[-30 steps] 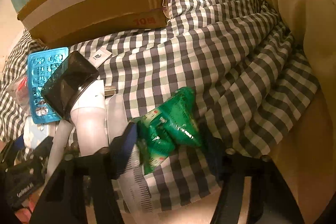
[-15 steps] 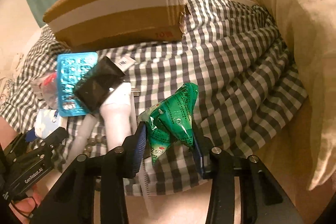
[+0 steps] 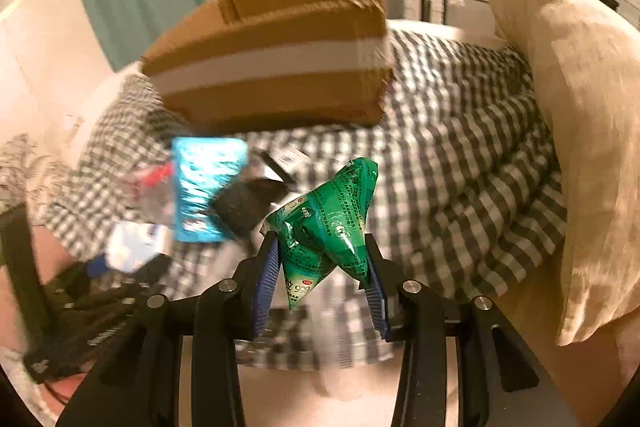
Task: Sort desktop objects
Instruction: 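Carry the tissue pack and green packet with both grippers over the cardboard box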
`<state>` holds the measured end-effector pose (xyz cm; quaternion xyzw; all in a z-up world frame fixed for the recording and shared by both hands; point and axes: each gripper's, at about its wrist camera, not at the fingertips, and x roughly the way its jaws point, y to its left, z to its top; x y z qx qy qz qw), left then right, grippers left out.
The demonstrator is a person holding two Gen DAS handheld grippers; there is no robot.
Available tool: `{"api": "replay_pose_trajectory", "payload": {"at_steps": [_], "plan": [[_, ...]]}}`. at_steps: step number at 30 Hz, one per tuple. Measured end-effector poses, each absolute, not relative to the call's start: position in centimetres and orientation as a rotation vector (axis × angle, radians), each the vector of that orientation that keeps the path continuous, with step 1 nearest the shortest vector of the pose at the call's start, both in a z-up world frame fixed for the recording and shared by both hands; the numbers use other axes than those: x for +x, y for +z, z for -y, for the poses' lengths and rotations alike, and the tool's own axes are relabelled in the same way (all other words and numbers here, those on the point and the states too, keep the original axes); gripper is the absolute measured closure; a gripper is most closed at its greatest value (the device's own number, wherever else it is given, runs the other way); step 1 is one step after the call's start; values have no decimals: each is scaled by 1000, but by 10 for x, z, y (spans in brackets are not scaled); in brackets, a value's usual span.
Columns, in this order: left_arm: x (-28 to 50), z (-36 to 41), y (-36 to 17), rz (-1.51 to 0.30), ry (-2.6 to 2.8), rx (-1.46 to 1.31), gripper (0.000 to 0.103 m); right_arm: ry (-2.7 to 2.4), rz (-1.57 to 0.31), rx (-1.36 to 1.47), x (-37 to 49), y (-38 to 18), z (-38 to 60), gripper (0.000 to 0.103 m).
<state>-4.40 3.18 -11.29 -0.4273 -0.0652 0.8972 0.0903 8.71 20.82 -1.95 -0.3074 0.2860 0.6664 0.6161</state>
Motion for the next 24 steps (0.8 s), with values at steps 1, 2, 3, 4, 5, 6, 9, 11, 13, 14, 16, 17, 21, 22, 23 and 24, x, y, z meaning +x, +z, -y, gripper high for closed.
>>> {"api": "replay_pose_trajectory", "payload": {"at_steps": [1, 2, 3, 4, 5, 6, 9, 11, 13, 14, 16, 17, 21, 22, 23, 24], "plan": [[-44, -32, -112, 196, 2668, -1268, 28, 1550, -650, -698, 85, -16, -207, 64], [-43, -32, -111, 198, 2672, -1263, 28, 1566, -651, -696, 83, -14, -205, 64], [-42, -32, -110, 201, 2674, -1259, 28, 1579, -651, -687, 82, -13, -204, 64], [-42, -31, -108, 212, 2674, -1257, 28, 1585, -652, -684, 81, -13, -204, 64], [-41, -30, -107, 225, 2675, -1253, 28, 1599, -661, -683, 81, -13, -203, 64], [-40, -29, -106, 236, 2675, -1249, 28, 1609, -667, -675, 80, -14, -203, 64], [-38, -28, -100, 255, 2682, -1230, 28, 1636, -679, -659, 79, -11, -201, 64], [-37, -27, -94, 259, 2688, -1210, 28, 1653, -680, -645, 77, -8, -199, 64], [-35, -28, -87, 262, 2693, -1183, 28, 1670, -680, -632, 77, -4, -197, 64], [-34, -28, -82, 262, 2698, -1166, 28, 1678, -681, -628, 76, -3, -196, 64], [-32, -29, -73, 259, 2710, -1129, 28, 1687, -681, -619, 76, -1, -194, 64], [-31, -29, -68, 256, 2714, -1108, 28, 1693, -680, -617, 76, 1, -194, 64], [-31, -29, -55, 248, 2726, -1059, 28, 1711, -679, -600, 75, 6, -192, 64], [-31, -30, -53, 251, 2729, -1050, 28, 1716, -678, -596, 75, 7, -191, 64], [-31, -30, -51, 255, 2725, -1044, 28, 1717, -677, -596, 75, 8, -191, 64], [-32, -31, -49, 256, 2723, -1042, 28, 1719, -677, -596, 75, 9, -191, 64]]}}
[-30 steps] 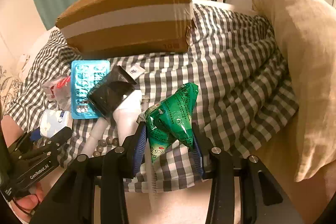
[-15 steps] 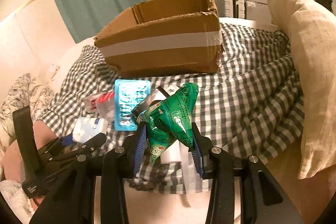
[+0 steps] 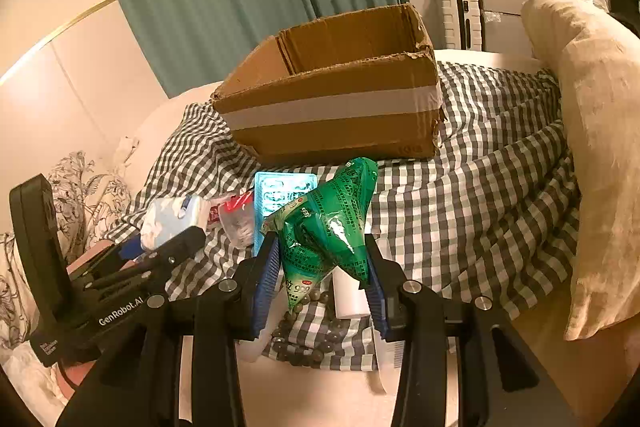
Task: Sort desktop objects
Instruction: 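Carry the tissue pack and green packet with both grippers over the cardboard box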
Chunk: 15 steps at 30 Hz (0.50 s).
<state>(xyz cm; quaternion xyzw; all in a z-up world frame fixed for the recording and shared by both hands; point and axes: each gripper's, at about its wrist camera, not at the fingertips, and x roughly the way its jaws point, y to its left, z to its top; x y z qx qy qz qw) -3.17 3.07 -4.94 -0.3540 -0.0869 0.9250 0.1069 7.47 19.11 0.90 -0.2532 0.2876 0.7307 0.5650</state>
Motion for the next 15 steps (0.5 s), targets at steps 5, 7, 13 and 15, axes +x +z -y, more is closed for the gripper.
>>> {"api": "replay_pose_trajectory", "payload": {"at_steps": [5, 7, 13, 15], "plan": [[-43, -33, -40, 240, 2718, -1023, 28, 1733, -648, -614, 69, 16, -193, 64], [-50, -33, -33, 235, 2724, -1007, 28, 1740, -639, -616, 67, 20, -196, 64], [-74, -31, -11, 230, 2748, -963, 28, 1745, -581, -639, 61, 37, -208, 64], [-84, -34, -3, 209, 2755, -943, 28, 1752, -572, -638, 61, 43, -215, 64]]}}
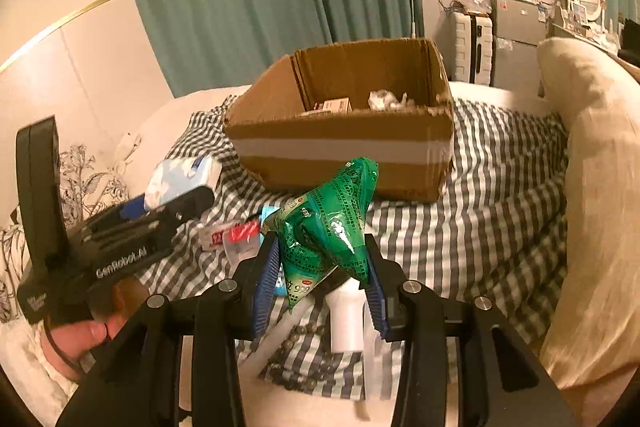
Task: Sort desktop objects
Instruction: 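Carry the tissue pack and green packet with both grippers over the cardboard box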
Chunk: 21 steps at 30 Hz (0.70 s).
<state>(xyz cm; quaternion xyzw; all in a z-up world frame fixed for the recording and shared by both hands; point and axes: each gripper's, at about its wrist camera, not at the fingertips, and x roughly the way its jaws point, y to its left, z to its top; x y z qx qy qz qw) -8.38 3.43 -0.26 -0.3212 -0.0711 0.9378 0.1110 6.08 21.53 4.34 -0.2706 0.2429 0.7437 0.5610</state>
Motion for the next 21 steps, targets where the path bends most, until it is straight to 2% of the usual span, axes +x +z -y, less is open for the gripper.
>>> {"api": "replay_pose_trajectory", "payload": {"at_steps": [14, 21], "plan": [[-157, -65, 41, 128, 2744, -857, 28, 1791, -493, -617, 61, 100, -291, 64], [-210, -81, 43, 81, 2745, -870, 28, 1758, -506, -628, 67, 106, -357, 64]]}}
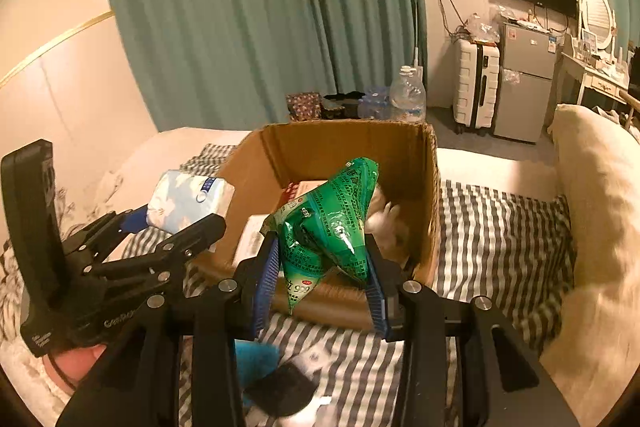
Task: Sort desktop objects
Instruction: 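Carry the tissue pack and green packet with both grippers over the cardboard box, then open both grippers to drop the tissue pack and green packet into the box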
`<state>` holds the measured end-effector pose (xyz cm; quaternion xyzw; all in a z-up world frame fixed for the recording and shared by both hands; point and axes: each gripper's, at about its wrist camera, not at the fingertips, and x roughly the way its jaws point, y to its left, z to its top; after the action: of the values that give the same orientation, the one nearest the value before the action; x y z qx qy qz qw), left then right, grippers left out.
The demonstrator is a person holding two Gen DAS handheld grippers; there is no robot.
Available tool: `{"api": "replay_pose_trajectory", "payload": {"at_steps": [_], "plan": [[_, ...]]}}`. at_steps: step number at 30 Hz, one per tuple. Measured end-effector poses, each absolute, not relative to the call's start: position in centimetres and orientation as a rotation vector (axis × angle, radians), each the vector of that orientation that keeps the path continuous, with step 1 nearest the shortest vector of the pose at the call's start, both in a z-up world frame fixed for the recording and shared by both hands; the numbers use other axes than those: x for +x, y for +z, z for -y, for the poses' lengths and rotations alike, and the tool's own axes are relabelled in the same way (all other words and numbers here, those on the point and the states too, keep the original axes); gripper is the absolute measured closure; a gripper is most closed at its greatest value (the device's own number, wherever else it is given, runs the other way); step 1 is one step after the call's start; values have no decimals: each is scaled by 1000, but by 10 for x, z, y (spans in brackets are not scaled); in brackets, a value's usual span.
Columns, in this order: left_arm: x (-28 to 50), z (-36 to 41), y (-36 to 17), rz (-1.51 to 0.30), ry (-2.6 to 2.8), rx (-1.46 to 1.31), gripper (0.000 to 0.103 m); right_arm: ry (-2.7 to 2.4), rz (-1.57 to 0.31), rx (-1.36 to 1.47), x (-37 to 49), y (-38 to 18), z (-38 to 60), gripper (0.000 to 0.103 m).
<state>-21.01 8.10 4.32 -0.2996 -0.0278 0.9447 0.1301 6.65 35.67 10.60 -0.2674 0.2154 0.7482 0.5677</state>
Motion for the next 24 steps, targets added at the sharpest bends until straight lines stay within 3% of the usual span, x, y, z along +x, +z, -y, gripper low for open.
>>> {"api": "replay_pose_trajectory", "payload": {"at_steps": [11, 15, 24], "plan": [[-270, -89, 8, 158, 2719, -1001, 24, 1696, -622, -597, 92, 82, -420, 61], [-276, -83, 0, 184, 2731, -1057, 4, 1671, -634, -547, 96, 82, -423, 38], [-242, -67, 24, 150, 2790, -1016, 3, 1662, -604, -519, 94, 102, -393, 37]]}}
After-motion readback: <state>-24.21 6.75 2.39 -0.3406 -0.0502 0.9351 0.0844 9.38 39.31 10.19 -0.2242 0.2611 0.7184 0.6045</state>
